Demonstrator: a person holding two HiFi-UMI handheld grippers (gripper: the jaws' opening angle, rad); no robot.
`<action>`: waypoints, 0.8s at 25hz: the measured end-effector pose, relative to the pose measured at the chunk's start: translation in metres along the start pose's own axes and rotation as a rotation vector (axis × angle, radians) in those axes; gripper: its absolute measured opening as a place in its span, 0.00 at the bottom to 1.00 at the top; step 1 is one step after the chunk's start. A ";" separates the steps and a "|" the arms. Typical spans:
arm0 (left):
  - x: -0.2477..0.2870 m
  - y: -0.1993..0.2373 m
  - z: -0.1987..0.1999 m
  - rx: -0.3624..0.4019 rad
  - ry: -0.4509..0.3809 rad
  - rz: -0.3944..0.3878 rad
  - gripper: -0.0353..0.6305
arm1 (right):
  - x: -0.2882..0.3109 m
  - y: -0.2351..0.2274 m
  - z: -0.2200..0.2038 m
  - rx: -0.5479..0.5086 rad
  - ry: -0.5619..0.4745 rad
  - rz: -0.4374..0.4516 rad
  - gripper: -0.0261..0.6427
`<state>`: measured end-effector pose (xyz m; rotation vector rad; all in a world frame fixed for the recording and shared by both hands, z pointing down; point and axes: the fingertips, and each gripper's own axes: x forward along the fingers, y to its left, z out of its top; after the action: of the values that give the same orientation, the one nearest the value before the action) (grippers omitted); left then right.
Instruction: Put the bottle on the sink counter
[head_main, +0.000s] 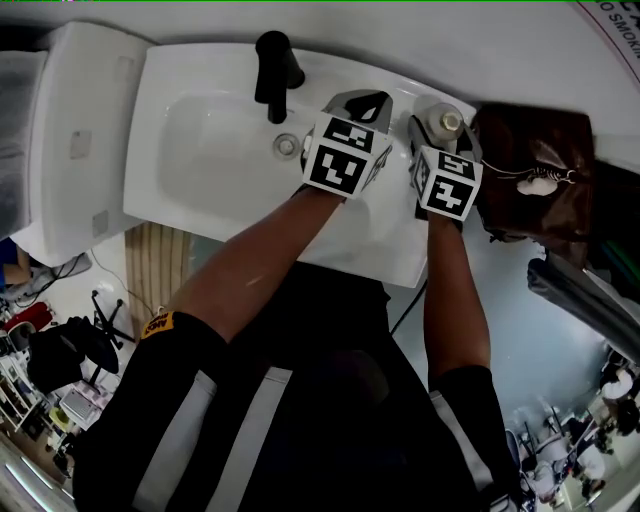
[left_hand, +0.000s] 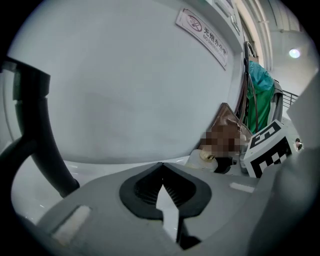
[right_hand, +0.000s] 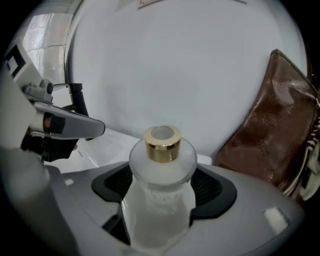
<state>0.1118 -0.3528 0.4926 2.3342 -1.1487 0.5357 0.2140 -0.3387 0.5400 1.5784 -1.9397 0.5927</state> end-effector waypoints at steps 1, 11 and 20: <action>-0.002 -0.001 0.000 0.005 -0.001 -0.002 0.05 | -0.003 0.000 -0.001 0.003 0.000 -0.007 0.58; -0.023 -0.013 0.004 0.014 -0.029 -0.052 0.05 | -0.045 0.003 -0.002 0.048 -0.038 -0.090 0.57; -0.061 -0.017 0.009 0.071 -0.080 -0.075 0.05 | -0.108 0.030 0.010 0.118 -0.149 -0.169 0.40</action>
<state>0.0924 -0.3109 0.4483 2.4692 -1.0888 0.4666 0.1993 -0.2603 0.4611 1.8863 -1.8811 0.5409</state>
